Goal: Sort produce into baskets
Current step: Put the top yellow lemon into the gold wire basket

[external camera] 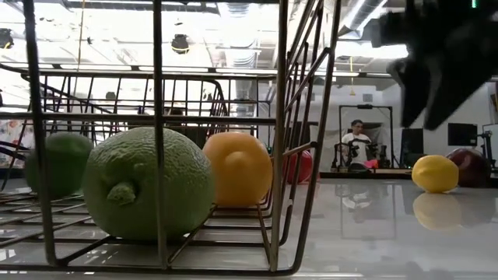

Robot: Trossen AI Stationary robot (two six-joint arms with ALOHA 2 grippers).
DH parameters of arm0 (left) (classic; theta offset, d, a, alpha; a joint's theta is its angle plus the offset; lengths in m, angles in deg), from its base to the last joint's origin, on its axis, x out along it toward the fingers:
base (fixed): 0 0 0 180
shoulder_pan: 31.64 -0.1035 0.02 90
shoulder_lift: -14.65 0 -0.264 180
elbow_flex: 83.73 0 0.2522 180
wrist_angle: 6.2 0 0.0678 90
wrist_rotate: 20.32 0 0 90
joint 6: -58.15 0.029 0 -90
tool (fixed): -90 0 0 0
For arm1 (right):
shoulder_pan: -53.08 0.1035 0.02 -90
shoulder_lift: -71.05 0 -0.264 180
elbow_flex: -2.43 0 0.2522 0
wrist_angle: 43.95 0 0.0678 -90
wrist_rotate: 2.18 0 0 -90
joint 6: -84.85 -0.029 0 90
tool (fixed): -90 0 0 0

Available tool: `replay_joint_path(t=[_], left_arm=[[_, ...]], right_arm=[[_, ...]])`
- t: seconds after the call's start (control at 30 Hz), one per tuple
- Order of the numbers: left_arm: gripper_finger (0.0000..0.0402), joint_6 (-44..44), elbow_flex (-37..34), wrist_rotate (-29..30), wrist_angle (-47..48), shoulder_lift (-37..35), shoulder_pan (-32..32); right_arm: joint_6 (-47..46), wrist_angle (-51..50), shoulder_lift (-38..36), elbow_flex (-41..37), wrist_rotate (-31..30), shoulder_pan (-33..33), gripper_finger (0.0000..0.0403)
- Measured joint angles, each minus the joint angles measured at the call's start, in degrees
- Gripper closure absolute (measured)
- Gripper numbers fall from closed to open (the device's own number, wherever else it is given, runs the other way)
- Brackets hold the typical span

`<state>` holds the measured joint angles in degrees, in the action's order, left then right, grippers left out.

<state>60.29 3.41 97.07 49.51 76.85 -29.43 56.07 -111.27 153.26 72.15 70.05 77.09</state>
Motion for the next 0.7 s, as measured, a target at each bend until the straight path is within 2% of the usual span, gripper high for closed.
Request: replay_joint_path(t=[0.33,0.57,0.7], left_arm=[[0.0152,-0.29,0.00,-1.46,0.30,0.00,0.00],[0.0152,0.62,0.00,-1.44,0.66,0.00,0.00],[0.0152,0.62,0.00,-1.42,0.83,0.00,0.00]], right_arm=[[-0.31,7.03,-8.04,-12.01,3.44,-1.40,0.0102],[3.40,9.67,-7.96,-16.99,0.33,-3.31,0.0102],[5.10,11.83,-7.95,-18.84,1.38,-4.38,0.0102]])
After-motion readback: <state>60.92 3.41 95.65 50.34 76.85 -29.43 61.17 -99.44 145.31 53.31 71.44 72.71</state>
